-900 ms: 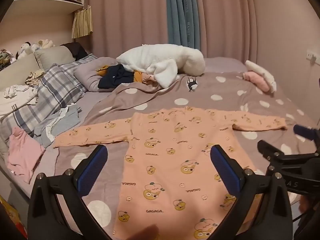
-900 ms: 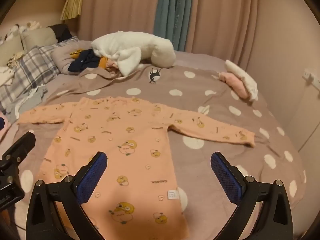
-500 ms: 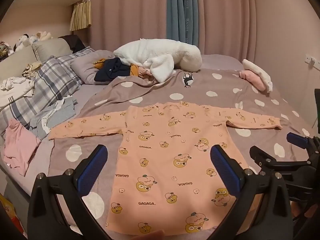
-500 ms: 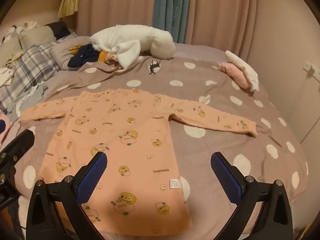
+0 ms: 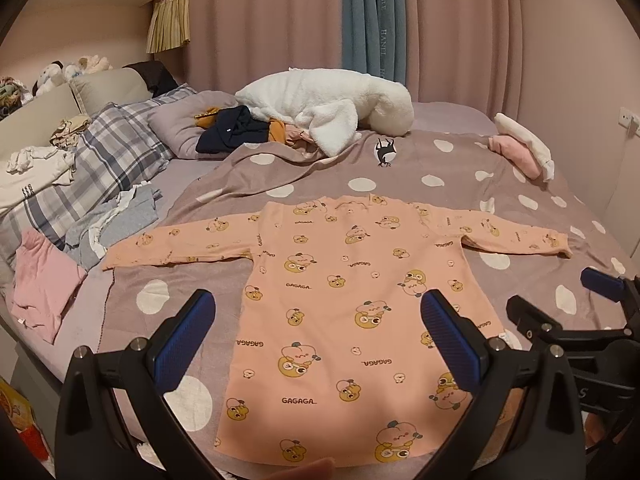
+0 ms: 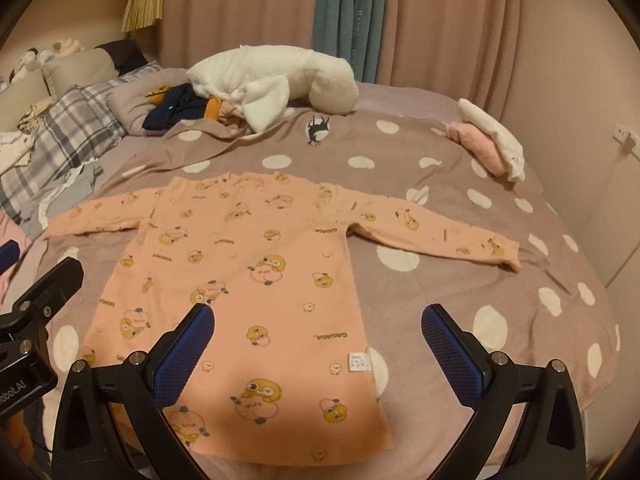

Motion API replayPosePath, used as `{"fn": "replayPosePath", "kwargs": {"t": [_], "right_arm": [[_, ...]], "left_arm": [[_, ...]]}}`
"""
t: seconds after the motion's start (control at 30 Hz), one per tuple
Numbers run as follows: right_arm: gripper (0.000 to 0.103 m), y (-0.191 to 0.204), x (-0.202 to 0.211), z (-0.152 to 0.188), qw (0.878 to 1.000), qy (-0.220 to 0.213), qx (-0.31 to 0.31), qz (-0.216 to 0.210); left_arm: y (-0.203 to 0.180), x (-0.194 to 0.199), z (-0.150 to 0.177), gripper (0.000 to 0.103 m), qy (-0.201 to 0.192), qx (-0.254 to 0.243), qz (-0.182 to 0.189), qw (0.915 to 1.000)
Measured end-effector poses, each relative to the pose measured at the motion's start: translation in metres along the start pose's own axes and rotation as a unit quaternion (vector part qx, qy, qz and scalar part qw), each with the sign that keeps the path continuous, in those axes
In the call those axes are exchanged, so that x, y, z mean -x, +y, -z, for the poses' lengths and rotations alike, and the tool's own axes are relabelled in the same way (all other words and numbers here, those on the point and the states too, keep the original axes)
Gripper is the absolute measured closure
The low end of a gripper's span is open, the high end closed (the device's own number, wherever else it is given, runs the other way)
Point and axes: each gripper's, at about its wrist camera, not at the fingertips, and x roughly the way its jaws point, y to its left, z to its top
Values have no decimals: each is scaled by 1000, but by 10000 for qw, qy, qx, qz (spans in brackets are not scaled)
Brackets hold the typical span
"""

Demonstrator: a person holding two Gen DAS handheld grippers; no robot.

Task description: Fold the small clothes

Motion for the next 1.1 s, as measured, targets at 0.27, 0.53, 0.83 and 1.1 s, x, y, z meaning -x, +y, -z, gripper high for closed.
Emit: {"fn": "replayPosePath", "kwargs": {"t": [0.27, 0.53, 0.83, 1.1], "right_arm": [[0, 1, 0, -1, 10000, -15, 28, -24], [0, 1, 1, -1, 10000, -9, 38, -19], [0, 5, 1, 3, 10000, 3, 32, -26], [0, 7, 2, 4, 9999, 3, 116, -56]], "left_arm": [[-3, -2, -2, 0, 7, -39, -40, 10000], [2, 0, -3, 0, -16, 133, 8, 9999], [5, -1, -5, 0, -2, 257, -54, 9997], [4, 0, -3, 0, -26, 168, -61, 9998]]}}
